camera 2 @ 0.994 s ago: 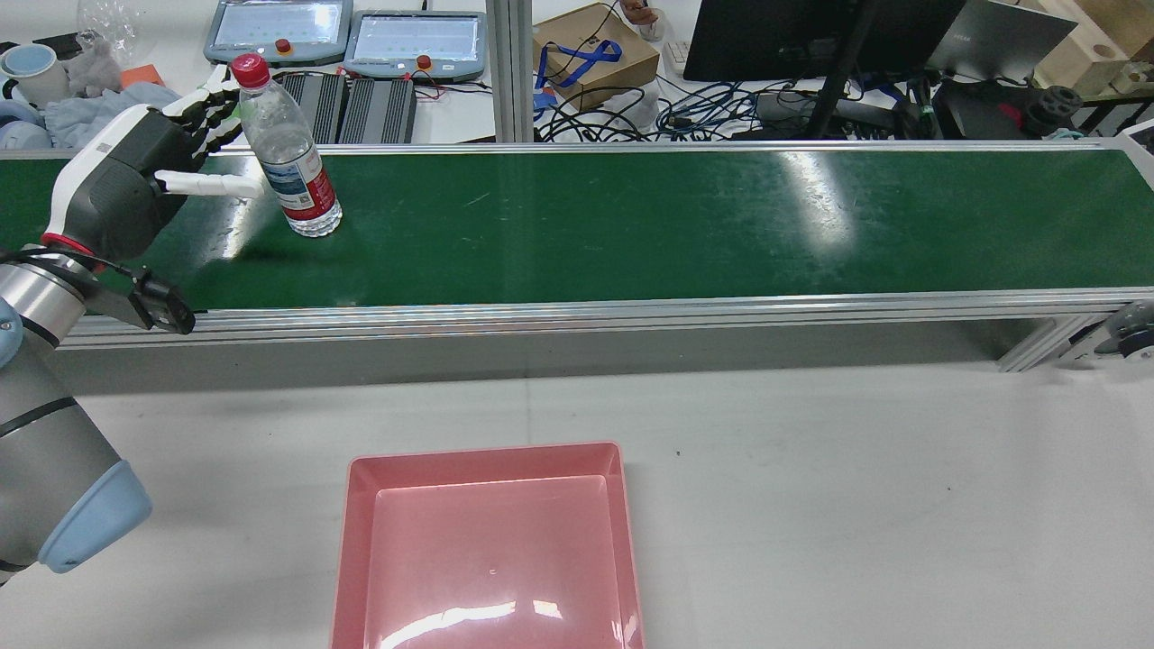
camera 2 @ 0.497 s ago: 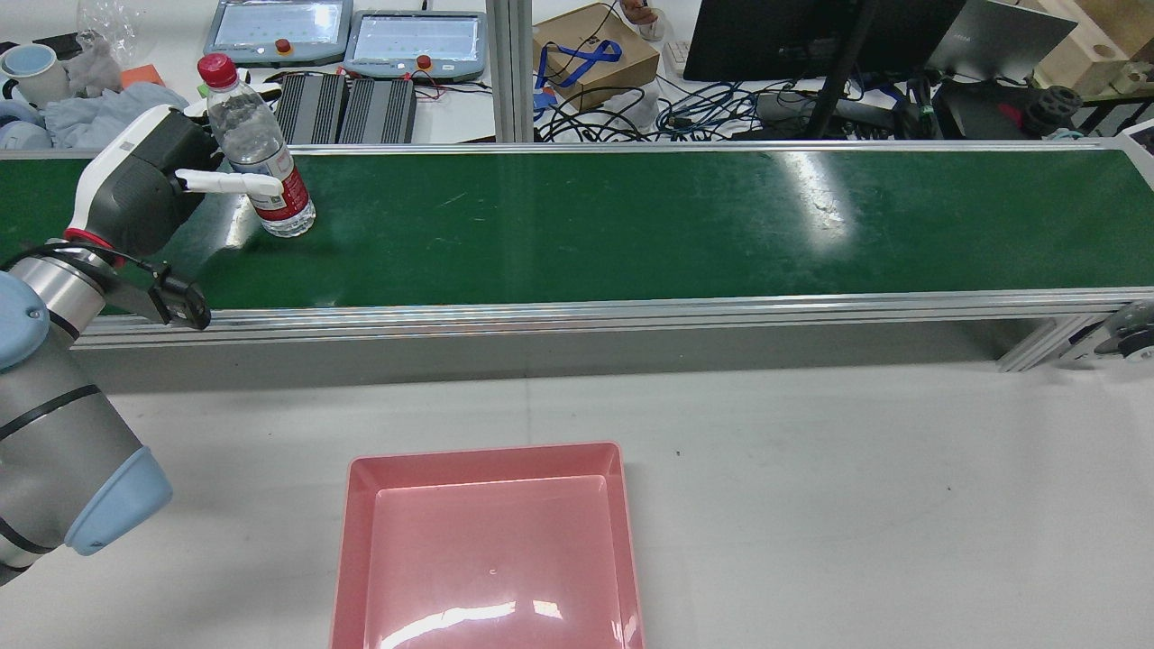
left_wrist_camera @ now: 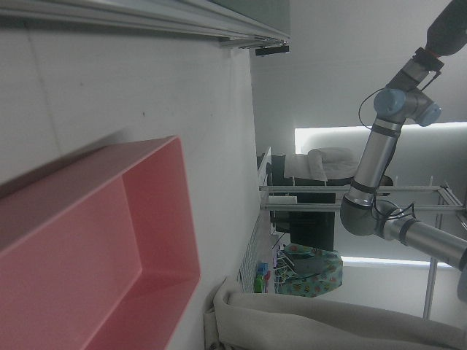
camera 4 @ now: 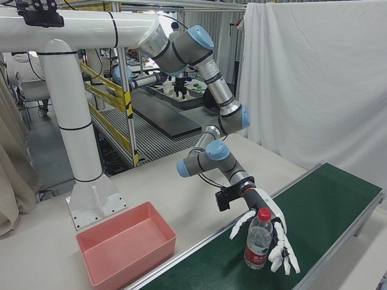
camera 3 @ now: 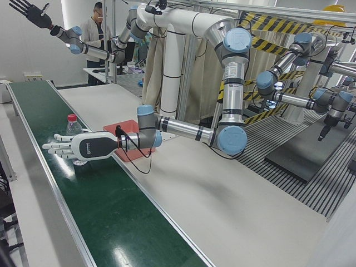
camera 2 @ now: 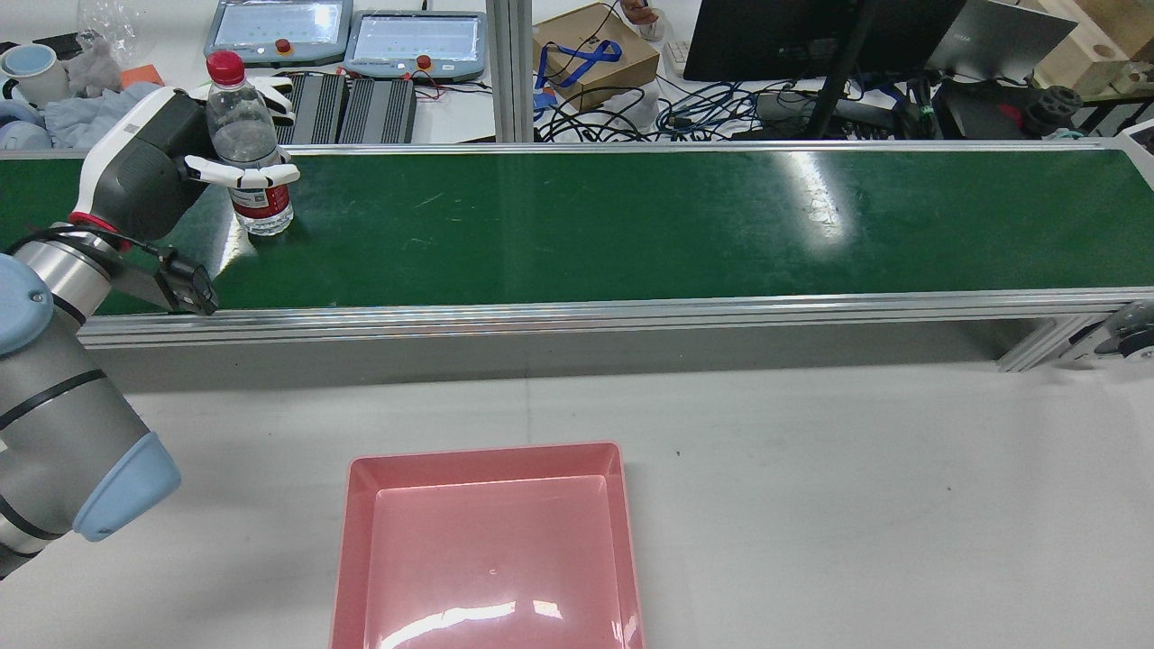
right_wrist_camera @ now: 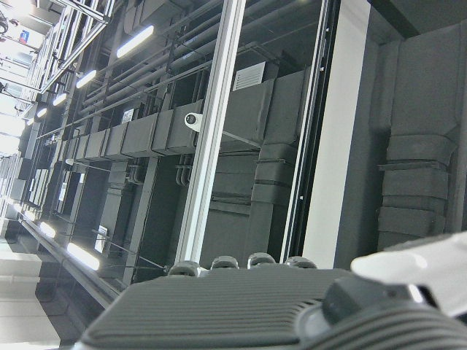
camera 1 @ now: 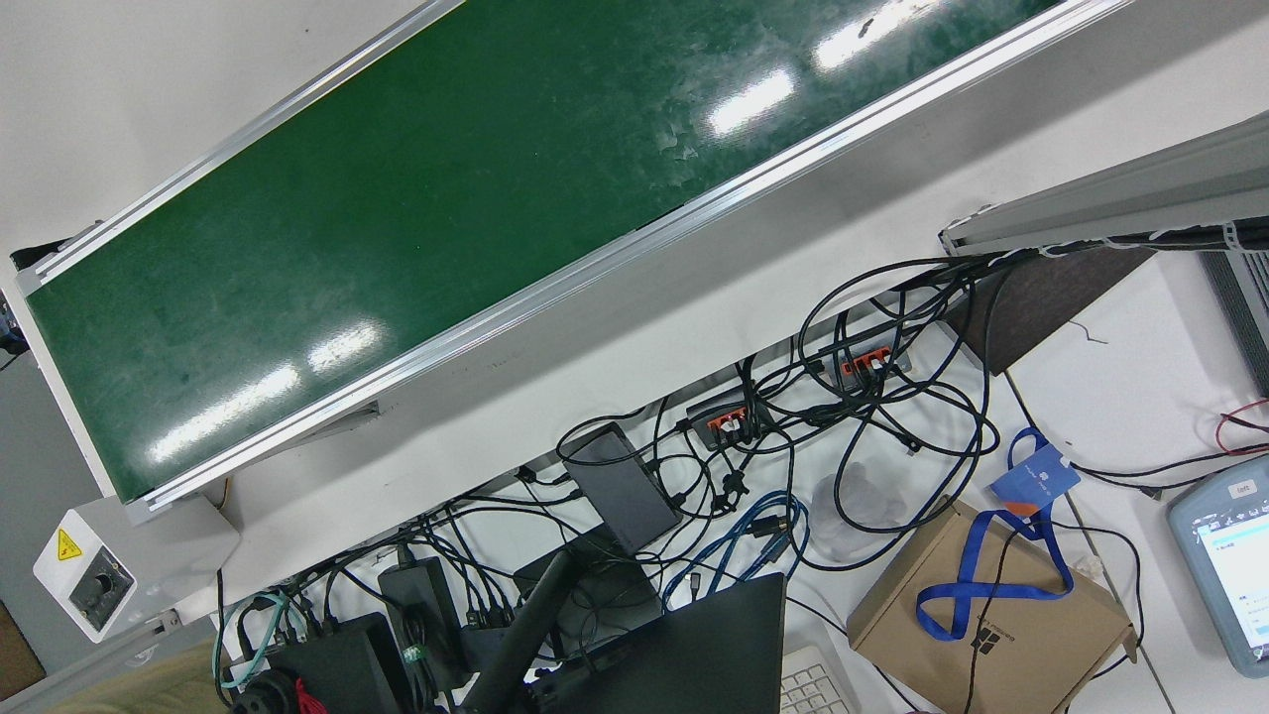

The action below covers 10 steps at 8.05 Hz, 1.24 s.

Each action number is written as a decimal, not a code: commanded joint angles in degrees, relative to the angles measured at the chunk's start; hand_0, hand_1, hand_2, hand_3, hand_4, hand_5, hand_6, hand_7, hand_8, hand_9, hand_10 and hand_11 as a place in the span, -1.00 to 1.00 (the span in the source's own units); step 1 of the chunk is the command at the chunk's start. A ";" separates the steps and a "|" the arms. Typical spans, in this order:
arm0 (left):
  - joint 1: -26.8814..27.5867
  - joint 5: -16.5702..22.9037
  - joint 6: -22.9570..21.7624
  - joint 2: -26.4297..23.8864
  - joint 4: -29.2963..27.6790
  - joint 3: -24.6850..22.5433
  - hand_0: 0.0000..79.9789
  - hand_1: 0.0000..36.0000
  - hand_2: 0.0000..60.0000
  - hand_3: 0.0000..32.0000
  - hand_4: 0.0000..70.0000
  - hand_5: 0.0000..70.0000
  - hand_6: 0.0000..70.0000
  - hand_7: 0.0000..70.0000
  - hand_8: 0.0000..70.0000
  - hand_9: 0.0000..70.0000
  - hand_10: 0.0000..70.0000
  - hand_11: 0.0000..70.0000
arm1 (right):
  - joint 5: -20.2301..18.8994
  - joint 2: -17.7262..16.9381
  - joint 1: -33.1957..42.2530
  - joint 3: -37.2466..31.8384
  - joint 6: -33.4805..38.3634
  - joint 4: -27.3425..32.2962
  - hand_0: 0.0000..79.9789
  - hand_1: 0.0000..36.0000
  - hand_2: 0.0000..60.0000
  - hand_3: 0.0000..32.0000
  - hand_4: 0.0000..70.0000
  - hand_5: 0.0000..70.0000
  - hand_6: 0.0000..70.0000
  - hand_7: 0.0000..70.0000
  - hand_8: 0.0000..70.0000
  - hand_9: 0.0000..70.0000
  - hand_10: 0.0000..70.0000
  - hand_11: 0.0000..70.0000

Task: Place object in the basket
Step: 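Close the left hand fingers around the bottle on the belt, then lift the bottle off the conveyor with the left hand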

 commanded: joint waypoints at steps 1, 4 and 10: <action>-0.69 -0.08 0.38 -1.54 2.09 -0.07 1.00 1.00 1.00 -1.00 1.00 0.96 0.90 1.00 0.79 1.00 0.96 1.00 | 0.00 0.00 0.00 0.00 0.00 -0.06 -1.00 -1.00 -1.00 -1.00 -1.00 -1.00 -1.00 -1.00 -1.00 -1.00 -1.00 -1.00; -3.40 5.68 -0.15 -1.28 5.49 -7.14 0.99 1.00 1.00 -1.00 0.87 0.85 0.81 1.00 0.73 1.00 0.91 1.00 | 0.00 0.00 0.09 0.00 0.00 0.03 -1.00 -1.00 -1.00 -1.00 -1.00 -1.00 -1.00 -1.00 -1.00 -1.00 -1.00 -1.00; 5.06 13.02 9.40 6.27 24.73 -42.13 0.99 1.00 1.00 -1.00 0.54 0.69 0.63 0.94 0.69 1.00 0.93 1.00 | 0.00 0.00 0.00 0.00 0.00 0.03 -1.00 -1.00 -1.00 -1.00 -1.00 -1.00 -1.00 -1.00 -1.00 -1.00 -1.00 -1.00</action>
